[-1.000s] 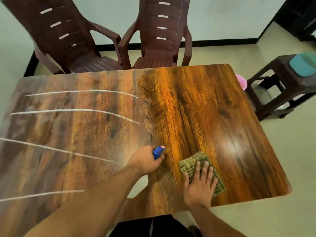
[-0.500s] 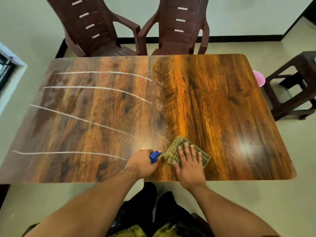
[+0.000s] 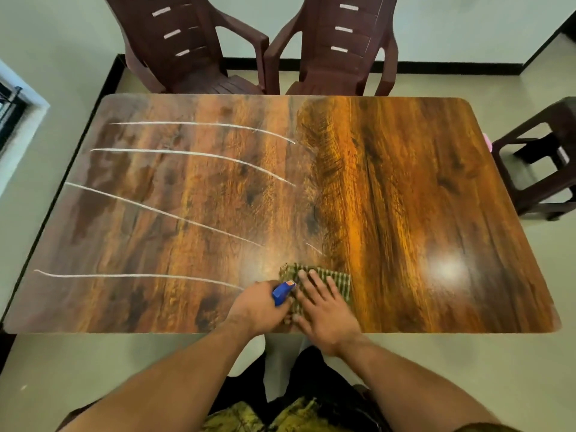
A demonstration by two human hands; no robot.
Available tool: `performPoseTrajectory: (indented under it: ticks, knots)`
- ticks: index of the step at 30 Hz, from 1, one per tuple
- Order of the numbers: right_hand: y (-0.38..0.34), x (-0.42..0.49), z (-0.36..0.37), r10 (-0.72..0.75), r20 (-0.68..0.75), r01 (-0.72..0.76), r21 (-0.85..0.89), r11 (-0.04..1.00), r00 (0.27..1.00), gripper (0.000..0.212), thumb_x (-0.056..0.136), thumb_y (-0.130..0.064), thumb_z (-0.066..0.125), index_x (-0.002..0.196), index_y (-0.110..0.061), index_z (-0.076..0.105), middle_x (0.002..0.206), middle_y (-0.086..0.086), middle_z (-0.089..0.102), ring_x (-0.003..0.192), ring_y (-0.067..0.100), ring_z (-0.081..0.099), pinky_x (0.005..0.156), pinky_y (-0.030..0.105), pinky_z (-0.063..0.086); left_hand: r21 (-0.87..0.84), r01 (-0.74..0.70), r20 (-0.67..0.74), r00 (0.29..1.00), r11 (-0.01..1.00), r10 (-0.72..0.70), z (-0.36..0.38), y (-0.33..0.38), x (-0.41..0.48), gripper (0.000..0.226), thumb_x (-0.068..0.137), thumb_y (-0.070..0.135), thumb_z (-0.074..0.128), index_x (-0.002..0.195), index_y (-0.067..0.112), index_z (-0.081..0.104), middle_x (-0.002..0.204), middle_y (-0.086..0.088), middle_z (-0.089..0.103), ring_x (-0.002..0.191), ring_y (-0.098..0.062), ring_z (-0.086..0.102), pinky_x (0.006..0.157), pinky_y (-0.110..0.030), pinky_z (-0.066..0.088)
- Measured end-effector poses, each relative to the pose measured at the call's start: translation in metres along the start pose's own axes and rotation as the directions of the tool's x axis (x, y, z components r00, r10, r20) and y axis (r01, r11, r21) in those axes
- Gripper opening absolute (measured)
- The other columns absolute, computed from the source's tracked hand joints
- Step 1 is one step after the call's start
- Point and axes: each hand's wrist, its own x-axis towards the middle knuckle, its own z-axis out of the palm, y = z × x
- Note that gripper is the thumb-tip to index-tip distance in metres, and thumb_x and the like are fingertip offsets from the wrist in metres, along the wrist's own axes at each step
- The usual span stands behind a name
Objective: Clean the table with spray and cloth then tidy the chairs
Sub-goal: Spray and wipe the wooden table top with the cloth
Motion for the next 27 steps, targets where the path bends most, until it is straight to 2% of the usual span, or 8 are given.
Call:
performPoseTrajectory:
  ticks: [5,9,11,13,18,22,25,27]
  knots:
    - [-0.031,0.031,0.001,0.491,-0.085,-0.482,0.107,0.870,0.867,0.067,0.102,-0.058,0.022,0.160,-0.024,0.014,0.167,0.004,-0.001,0.154,0.026,-0.011,0.121,0.050,-0.007,0.011,-0.036,0.001,0.999,0.999,0.036,-0.038,-0.025,0.023,0.020,0.090,0.043,0.060,0.080,0.028,0.052,0.079,0.001,0.063,0.072,-0.021,0.060,0.064,-0.030,0.045]
    - [-0.050,0.015,0.013,-0.171,0.001,0.171,-0.080,0.982,0.985,0.062,0.104,-0.060,0.024,0.157,-0.028,0.028,0.167,0.003,0.013,0.155,0.024,-0.002,0.121,0.052,0.006,0.058,-0.095,0.054,0.994,0.994,0.092,-0.060,-0.037,0.037,0.016,0.091,0.043,0.059,0.085,0.029,0.055,0.084,0.000,0.065,0.079,-0.023,0.063,0.073,-0.034,0.053]
    - [-0.041,0.025,0.009,0.251,-0.090,-0.247,0.049,0.968,0.964,0.063,0.103,-0.060,0.023,0.159,-0.032,0.016,0.168,-0.001,0.003,0.155,0.022,-0.010,0.123,0.053,0.005,0.071,-0.126,0.066,0.990,0.989,0.122,-0.069,-0.037,0.044,0.017,0.092,0.042,0.060,0.088,0.026,0.056,0.084,0.000,0.065,0.080,-0.024,0.063,0.074,-0.035,0.053]
    - [-0.065,0.033,0.009,0.638,-0.075,-0.624,0.149,0.767,0.766,0.065,0.103,-0.059,0.020,0.159,-0.028,0.007,0.167,0.000,-0.006,0.154,0.023,-0.015,0.124,0.051,-0.004,0.058,-0.149,0.080,0.986,0.987,0.144,-0.076,-0.039,0.049,0.017,0.092,0.040,0.061,0.088,0.025,0.057,0.082,0.000,0.064,0.078,-0.024,0.062,0.072,-0.034,0.051]
    - [-0.068,0.023,0.012,0.105,-0.036,-0.106,-0.033,0.994,0.994,0.064,0.103,-0.060,0.021,0.159,-0.029,0.017,0.168,0.003,0.008,0.155,0.020,-0.012,0.122,0.048,-0.002,0.052,-0.205,0.128,0.972,0.977,0.197,-0.083,-0.039,0.054,0.016,0.090,0.036,0.060,0.078,0.027,0.054,0.075,0.001,0.062,0.073,-0.023,0.061,0.064,-0.031,0.045]
    - [-0.076,0.061,0.003,0.756,-0.034,-0.740,0.179,0.648,0.654,0.067,0.103,-0.057,0.017,0.159,-0.026,-0.003,0.166,0.002,-0.018,0.152,0.023,-0.023,0.121,0.046,-0.016,0.073,-0.226,0.139,0.967,0.971,0.215,-0.090,-0.038,0.058,0.017,0.091,0.039,0.061,0.082,0.025,0.057,0.076,0.000,0.063,0.070,-0.021,0.058,0.064,-0.030,0.045]
    - [-0.080,0.071,-0.002,0.416,-0.014,-0.409,0.160,0.899,0.909,0.065,0.104,-0.055,0.020,0.161,-0.028,0.005,0.166,-0.001,-0.015,0.152,0.022,-0.021,0.123,0.052,-0.008,0.107,-0.252,0.149,0.961,0.962,0.235,-0.093,-0.037,0.058,0.021,0.091,0.036,0.058,0.076,0.026,0.049,0.069,0.004,0.056,0.068,-0.021,0.056,0.060,-0.029,0.039]
    - [-0.058,0.074,-0.008,0.425,-0.005,-0.420,0.155,0.894,0.905,0.063,0.104,-0.056,0.019,0.160,-0.032,0.004,0.167,-0.003,-0.012,0.153,0.021,-0.019,0.124,0.052,-0.003,0.111,-0.244,0.151,0.962,0.963,0.226,-0.099,-0.036,0.061,0.019,0.093,0.038,0.059,0.082,0.024,0.053,0.072,0.004,0.057,0.068,-0.019,0.056,0.062,-0.029,0.040]
